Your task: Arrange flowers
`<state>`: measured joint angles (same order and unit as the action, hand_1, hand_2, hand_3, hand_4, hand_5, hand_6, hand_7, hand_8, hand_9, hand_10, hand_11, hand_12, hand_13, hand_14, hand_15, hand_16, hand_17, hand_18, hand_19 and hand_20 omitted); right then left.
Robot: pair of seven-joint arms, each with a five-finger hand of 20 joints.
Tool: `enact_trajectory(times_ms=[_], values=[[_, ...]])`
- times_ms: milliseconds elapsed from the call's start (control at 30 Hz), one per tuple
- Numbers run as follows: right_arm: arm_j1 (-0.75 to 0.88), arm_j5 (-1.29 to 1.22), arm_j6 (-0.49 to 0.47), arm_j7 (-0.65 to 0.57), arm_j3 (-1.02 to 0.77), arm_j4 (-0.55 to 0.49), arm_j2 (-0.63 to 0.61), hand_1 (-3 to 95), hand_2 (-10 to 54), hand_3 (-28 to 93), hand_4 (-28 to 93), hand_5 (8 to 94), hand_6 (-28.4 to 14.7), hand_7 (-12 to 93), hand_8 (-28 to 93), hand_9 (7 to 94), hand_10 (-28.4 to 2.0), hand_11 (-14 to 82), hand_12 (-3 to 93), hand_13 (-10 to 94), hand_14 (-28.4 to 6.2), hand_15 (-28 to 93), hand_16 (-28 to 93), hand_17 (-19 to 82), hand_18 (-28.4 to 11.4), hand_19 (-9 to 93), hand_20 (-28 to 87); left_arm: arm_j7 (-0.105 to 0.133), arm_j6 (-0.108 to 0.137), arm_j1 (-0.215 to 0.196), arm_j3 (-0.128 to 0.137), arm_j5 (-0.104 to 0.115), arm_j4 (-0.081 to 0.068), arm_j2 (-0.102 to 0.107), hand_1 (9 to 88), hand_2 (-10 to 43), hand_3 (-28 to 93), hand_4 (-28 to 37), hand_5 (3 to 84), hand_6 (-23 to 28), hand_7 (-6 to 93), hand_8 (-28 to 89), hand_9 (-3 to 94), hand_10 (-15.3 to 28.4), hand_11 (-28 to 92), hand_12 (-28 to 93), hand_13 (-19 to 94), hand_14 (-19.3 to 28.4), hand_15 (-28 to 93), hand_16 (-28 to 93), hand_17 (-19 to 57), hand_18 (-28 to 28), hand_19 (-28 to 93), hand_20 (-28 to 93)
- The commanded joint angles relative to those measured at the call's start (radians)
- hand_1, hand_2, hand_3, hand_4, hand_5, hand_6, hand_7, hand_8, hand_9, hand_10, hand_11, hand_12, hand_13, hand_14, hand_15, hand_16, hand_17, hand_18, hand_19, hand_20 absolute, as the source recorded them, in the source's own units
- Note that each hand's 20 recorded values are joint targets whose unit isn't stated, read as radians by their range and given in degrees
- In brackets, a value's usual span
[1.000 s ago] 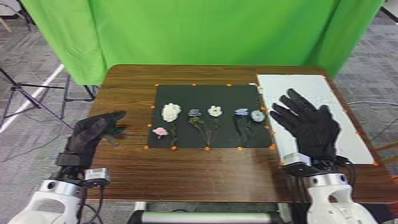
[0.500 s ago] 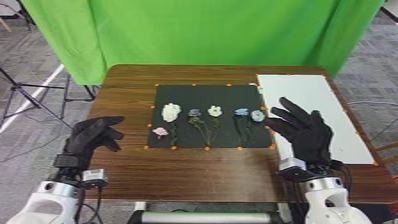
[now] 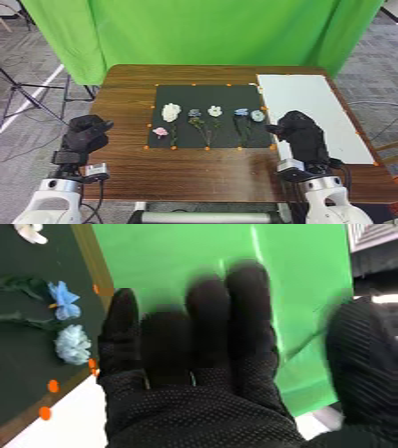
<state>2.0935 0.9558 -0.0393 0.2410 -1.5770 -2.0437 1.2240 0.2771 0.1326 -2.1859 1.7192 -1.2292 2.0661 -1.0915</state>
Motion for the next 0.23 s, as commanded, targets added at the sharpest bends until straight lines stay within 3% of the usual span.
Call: enact_trajectory(times_ms=[33,100,133,167,233], values=[[-0.012,0.149,0.139,0.021,0.013,-0.02,0.0,36.5,-6.2,79,-6,61.7,8.7,78,81,68.7,-11.4,69.0,92.8,65,-19.7,93,89,27,-22.8,69,71,0.002,-0.077,-0.002,0.026,-0.022,0.001,-0.014,56.1,-9.5,54,22.9,69.9,-9.0,76.4,82,84.0,12.9,77,75,83,18.5,93,63,49.3,28.4,93,88],[-0.017,0.168,0.201,0.035,0.03,-0.021,-0.015,38.6,-8.1,79,-5,64.9,9.3,79,87,72.3,-10.9,71.2,93.2,70,-19.6,93,92,30,-23.2,74,73,-0.015,-0.132,-0.003,0.047,-0.076,0.006,-0.019,59.4,-9.5,53,24.1,65.8,-10.2,77.2,85,80.4,12.7,78,78,80,18.6,93,65,45.7,28.4,93,87],[-0.019,0.156,0.259,0.045,0.047,-0.026,-0.021,39.6,-8.8,78,-4,67.3,9.8,80,90,74.6,-10.7,71.9,93.2,73,-19.6,93,93,34,-23.5,80,74,-0.017,-0.144,-0.002,0.047,-0.103,0.008,-0.018,61.0,-9.5,53,23.7,64.1,-10.4,77.3,87,78.3,12.7,78,80,78,19.0,93,67,43.1,28.4,93,86],[-0.025,0.139,0.267,0.044,0.05,-0.023,-0.02,40.0,-9.2,78,-3,69.1,10.3,80,92,77.4,-10.1,72.1,93.2,76,-18.9,93,93,38,-23.8,86,73,-0.029,-0.148,-0.002,0.048,-0.116,0.015,-0.02,62.8,-9.5,52,23.2,62.2,-10.4,77.5,89,76.3,12.7,78,81,76,19.2,93,68,41.2,28.3,93,86],[-0.026,0.097,0.187,0.066,0.033,-0.011,-0.013,38.3,-9.5,78,0,73.3,11.4,82,93,84.3,-8.4,72.4,93.2,83,-15.9,93,92,51,-23.3,92,78,-0.035,-0.083,-0.002,0.024,-0.126,0.021,-0.011,66.2,-9.5,51,23.5,55.6,-10.8,78.5,88,72.3,12.9,79,83,71,18.4,93,71,38.1,27.0,93,85]])
